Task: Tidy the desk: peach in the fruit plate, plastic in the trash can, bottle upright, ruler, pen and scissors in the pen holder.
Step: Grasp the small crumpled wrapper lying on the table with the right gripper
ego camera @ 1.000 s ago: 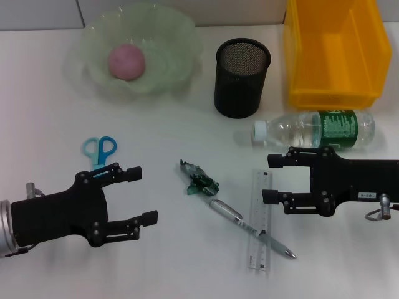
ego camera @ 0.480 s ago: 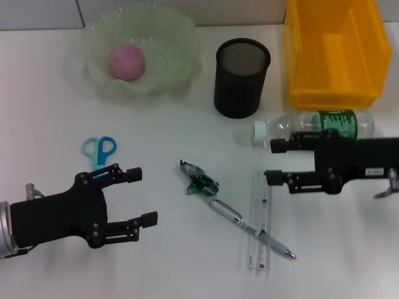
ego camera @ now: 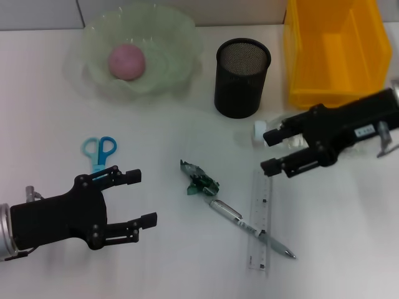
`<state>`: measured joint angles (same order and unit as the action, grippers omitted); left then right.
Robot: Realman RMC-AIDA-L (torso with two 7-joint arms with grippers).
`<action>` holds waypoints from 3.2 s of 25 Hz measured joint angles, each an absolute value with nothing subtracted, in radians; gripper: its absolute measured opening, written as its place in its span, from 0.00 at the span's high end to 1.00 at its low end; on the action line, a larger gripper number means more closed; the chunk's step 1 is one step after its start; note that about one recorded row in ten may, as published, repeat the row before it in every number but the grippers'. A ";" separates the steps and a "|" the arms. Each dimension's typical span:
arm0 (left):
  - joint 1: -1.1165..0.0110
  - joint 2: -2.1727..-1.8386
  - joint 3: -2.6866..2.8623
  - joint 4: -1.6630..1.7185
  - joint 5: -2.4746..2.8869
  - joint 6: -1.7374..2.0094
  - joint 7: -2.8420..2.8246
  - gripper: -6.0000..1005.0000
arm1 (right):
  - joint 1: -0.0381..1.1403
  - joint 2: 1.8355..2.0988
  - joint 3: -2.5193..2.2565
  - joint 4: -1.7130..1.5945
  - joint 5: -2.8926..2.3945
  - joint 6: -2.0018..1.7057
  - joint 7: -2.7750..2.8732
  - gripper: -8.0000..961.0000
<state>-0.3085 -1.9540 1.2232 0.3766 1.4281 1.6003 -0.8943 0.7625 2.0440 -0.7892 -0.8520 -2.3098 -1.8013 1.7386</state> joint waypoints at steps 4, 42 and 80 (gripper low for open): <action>-0.308 -1.954 1.222 0.376 1.428 1.597 -0.894 0.16 | 0.830 2.042 -0.839 -0.852 -2.364 -1.792 1.789 0.22; -0.320 -1.960 1.221 0.362 1.428 1.557 -0.893 0.16 | 1.058 2.092 -1.439 -0.740 -2.318 -1.428 2.044 0.23; -0.321 -1.960 1.221 0.364 1.424 1.546 -0.892 0.16 | 1.035 2.092 -1.696 -0.662 -2.165 -1.183 2.032 0.23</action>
